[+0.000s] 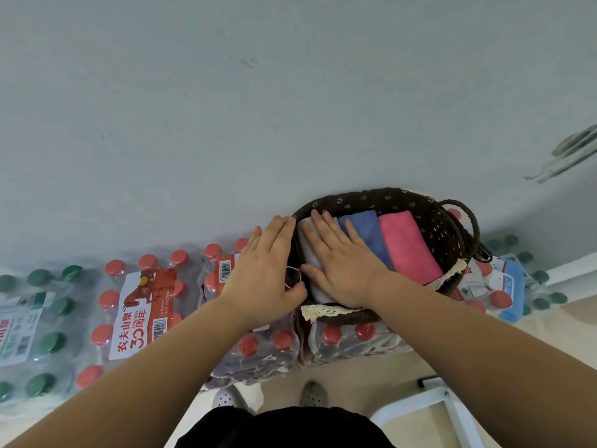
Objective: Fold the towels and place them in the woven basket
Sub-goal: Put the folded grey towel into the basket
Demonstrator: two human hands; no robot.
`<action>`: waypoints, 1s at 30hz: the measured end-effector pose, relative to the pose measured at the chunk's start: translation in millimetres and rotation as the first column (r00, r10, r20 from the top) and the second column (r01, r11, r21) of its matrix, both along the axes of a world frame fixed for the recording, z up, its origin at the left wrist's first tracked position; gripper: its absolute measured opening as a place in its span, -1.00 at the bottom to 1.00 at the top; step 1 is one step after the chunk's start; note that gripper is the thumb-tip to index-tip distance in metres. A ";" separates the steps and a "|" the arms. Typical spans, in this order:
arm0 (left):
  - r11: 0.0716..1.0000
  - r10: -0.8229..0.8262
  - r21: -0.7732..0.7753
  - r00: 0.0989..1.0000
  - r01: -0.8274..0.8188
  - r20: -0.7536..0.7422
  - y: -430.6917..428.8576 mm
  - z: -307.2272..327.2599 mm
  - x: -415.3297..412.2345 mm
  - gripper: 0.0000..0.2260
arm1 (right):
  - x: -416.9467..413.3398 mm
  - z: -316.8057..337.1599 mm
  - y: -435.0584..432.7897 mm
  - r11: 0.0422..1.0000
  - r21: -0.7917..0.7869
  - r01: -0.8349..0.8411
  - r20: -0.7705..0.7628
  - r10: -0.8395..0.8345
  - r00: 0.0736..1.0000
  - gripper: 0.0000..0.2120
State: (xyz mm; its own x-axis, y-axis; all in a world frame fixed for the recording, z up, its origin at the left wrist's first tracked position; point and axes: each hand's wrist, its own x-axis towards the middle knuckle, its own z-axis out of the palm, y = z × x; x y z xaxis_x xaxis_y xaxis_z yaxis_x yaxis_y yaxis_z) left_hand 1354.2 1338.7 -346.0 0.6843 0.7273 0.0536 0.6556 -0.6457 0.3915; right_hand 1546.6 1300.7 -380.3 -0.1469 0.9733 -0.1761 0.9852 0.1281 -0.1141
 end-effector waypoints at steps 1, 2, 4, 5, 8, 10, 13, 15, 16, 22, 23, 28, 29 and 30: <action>1.000 0.005 -0.015 1.000 -0.004 0.020 -0.6 -0.1 1.9 -0.19 | 1.5 -2.0 0.9 1.000 -0.014 0.011 -0.026 -0.012 1.000 -0.24; 1.000 0.009 -0.028 0.999 -0.008 0.039 -1.1 -0.2 3.8 -0.20 | 3.3 -3.8 1.7 0.999 -0.031 0.018 -0.047 -0.019 0.999 -0.23; 0.999 0.017 -0.047 0.998 -0.014 0.062 -1.4 -1.2 5.8 -0.21 | 6.3 -5.6 2.9 0.997 -0.068 0.021 -0.072 -0.026 0.997 -0.20; 0.998 0.021 -0.053 0.998 -0.017 0.067 -1.2 -1.7 5.9 -0.21 | 7.2 -5.8 3.8 0.997 -0.081 0.018 -0.082 -0.025 0.996 -0.18; 0.998 0.033 -0.054 0.997 -0.029 0.075 0.6 -2.5 5.7 -0.22 | 8.3 -5.1 7.1 0.995 -0.101 0.003 -0.109 -0.014 0.994 -0.14; 0.998 0.038 -0.045 0.996 -0.035 0.077 0.7 -2.2 7.0 -0.22 | 9.2 -4.7 8.2 0.994 -0.109 -0.006 -0.117 -0.006 0.993 -0.13; 0.998 0.043 -0.044 0.996 -0.040 0.078 -1.1 -0.3 8.1 -0.23 | 10.6 -4.2 7.4 0.995 -0.097 -0.012 -0.130 -0.001 0.992 -0.13; 0.998 0.051 -0.048 0.996 -0.047 0.067 -1.8 0.1 7.7 -0.24 | 11.2 -3.4 6.1 0.996 -0.090 -0.019 -0.133 0.007 0.991 -0.13; 0.998 0.049 -0.043 0.997 -0.046 0.054 -2.0 -0.1 7.3 -0.24 | 11.5 -2.5 4.7 0.996 -0.084 -0.027 -0.132 0.015 0.991 -0.13; 1.000 0.024 -0.013 1.000 -0.024 -0.001 -6.2 5.2 5.4 -0.19 | 14.0 13.9 -4.6 0.995 -0.060 -0.075 -0.092 0.069 0.993 -0.12; 1.000 0.022 -0.003 1.000 -0.022 -0.011 -5.5 5.7 4.9 -0.19 | 13.2 16.9 -5.3 0.996 -0.056 -0.064 -0.077 0.059 0.995 -0.12; 0.999 -0.019 0.045 0.999 0.021 -0.043 0.5 8.0 1.4 -0.21 | 5.2 25.6 -11.3 0.999 -0.033 0.035 -0.038 -0.036 0.999 -0.14; 0.998 -0.034 0.050 0.998 0.036 -0.049 1.6 8.9 -0.1 -0.21 | 3.5 27.4 -12.8 0.998 -0.023 0.052 -0.033 -0.053 0.998 -0.15; 0.997 -0.050 0.054 0.997 0.053 -0.060 2.9 9.6 -2.2 -0.21 | 1.4 29.8 -14.2 0.997 -0.014 0.069 -0.029 -0.070 0.997 -0.17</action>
State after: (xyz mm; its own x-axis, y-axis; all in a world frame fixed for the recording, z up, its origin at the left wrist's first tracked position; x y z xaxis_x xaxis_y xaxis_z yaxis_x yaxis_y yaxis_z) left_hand 1352.0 1341.6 -336.4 0.7239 0.6880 0.0515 0.6416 -0.6988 0.3162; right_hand 1548.0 1286.5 -350.5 -0.0841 0.9790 -0.1856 0.9879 0.0576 -0.1442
